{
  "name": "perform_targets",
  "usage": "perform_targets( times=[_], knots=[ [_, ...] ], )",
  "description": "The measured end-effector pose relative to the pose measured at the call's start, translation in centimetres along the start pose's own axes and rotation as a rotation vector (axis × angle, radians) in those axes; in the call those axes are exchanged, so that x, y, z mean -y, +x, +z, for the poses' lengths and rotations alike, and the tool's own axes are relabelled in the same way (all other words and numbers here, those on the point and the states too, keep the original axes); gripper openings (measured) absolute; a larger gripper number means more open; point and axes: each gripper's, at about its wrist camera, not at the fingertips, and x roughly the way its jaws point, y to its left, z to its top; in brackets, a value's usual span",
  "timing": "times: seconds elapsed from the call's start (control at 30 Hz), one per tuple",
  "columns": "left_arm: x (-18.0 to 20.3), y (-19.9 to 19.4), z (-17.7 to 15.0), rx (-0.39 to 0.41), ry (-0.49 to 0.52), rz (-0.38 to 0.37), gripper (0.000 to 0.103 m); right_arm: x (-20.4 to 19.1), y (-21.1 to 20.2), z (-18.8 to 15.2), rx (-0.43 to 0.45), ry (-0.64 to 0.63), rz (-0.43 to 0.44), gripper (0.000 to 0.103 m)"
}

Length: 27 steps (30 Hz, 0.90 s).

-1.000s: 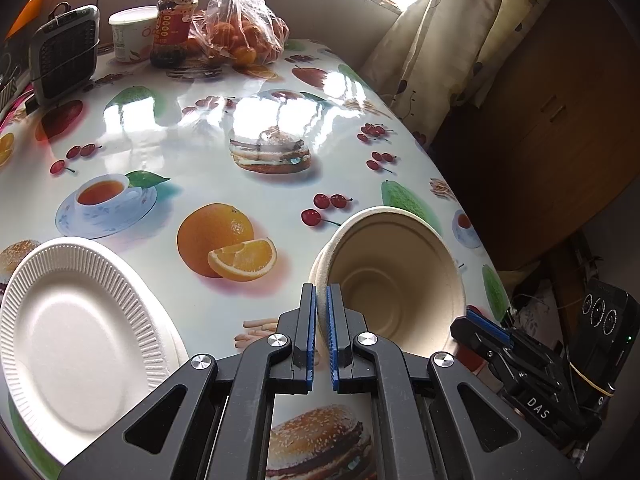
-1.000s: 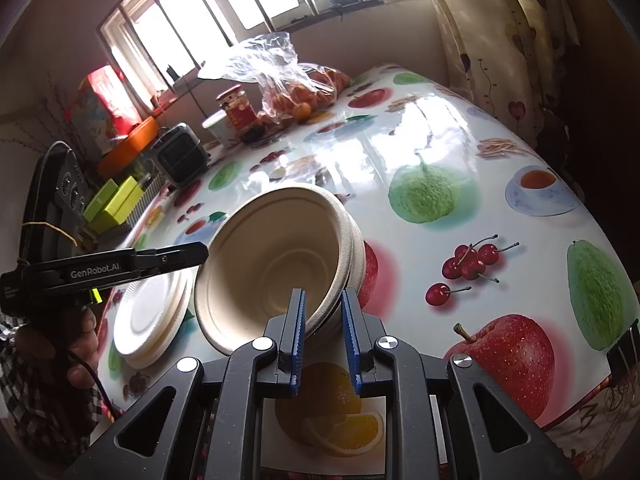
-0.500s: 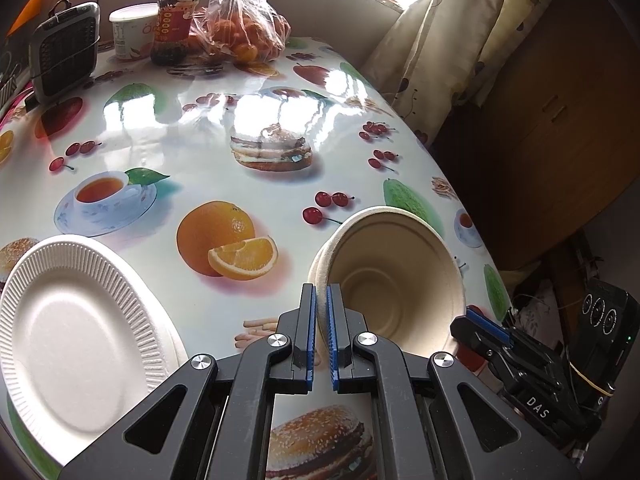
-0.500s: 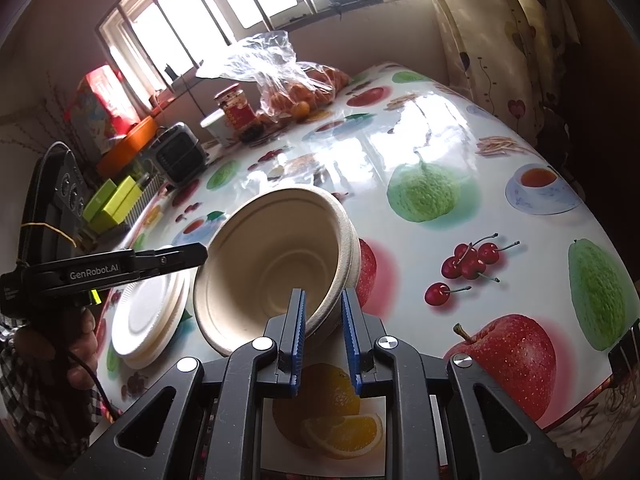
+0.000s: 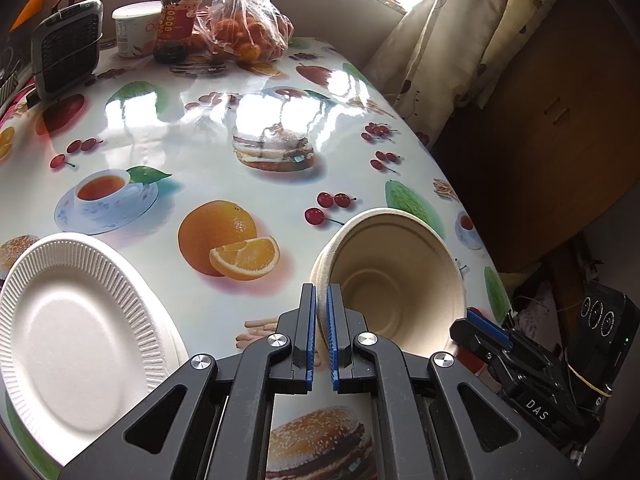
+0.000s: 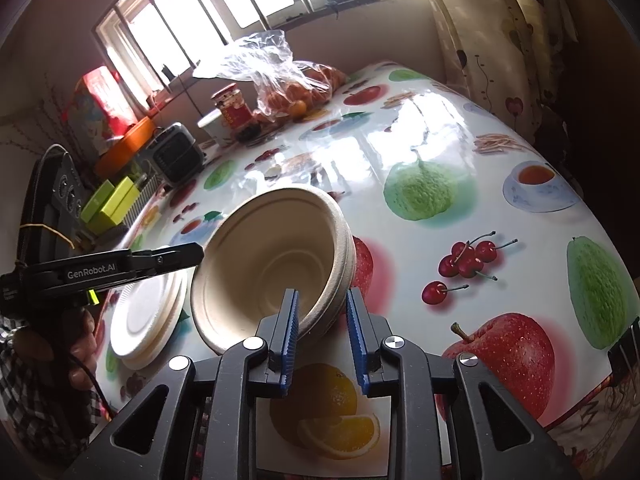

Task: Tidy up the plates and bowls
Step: 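Lower the bowl into the tan bowls and open the left gripper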

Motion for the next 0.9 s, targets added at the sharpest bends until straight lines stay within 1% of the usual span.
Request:
perform_targets(
  times=[0.03,0.13,0.2,0.27,0.37,0.5,0.57,0.7,0.77,0.9],
  knots=[
    [0.0,0.0,0.0,0.0,0.0,0.001,0.005,0.0,0.0,0.0,0.002,0.004,-0.001,0.03],
    [-0.1,0.0,0.0,0.003,-0.002,0.012,0.011,0.1,0.0,0.0,0.003,0.009,0.0,0.031],
    [-0.2,0.1,0.0,0.006,-0.002,0.023,0.016,0.1,0.0,0.0,0.001,0.009,-0.001,0.033],
    [-0.2,0.1,0.0,0.014,-0.003,0.033,0.027,0.1,-0.1,0.1,0.002,0.011,0.0,0.035],
    [-0.4,0.0,-0.1,0.018,-0.011,0.025,0.029,0.2,-0.1,0.2,0.005,0.018,0.003,0.038],
    [-0.3,-0.2,-0.3,0.034,0.0,0.044,0.031,0.3,-0.2,0.2,0.008,0.025,0.001,0.042],
    [-0.3,-0.4,-0.4,0.048,0.007,0.06,0.034,0.3,-0.3,0.2,0.011,0.028,0.0,0.046],
    [-0.1,-0.6,-0.7,0.074,0.026,0.082,0.035,0.3,-0.2,0.5,0.019,0.031,-0.007,0.05],
    [-0.1,-0.7,-1.0,0.086,0.032,0.09,0.038,0.4,-0.2,0.6,0.024,0.034,-0.01,0.054],
    [0.2,-1.1,-1.5,0.11,0.045,0.112,0.039,0.4,-0.4,0.8,0.028,0.02,-0.011,0.058]
  ],
)
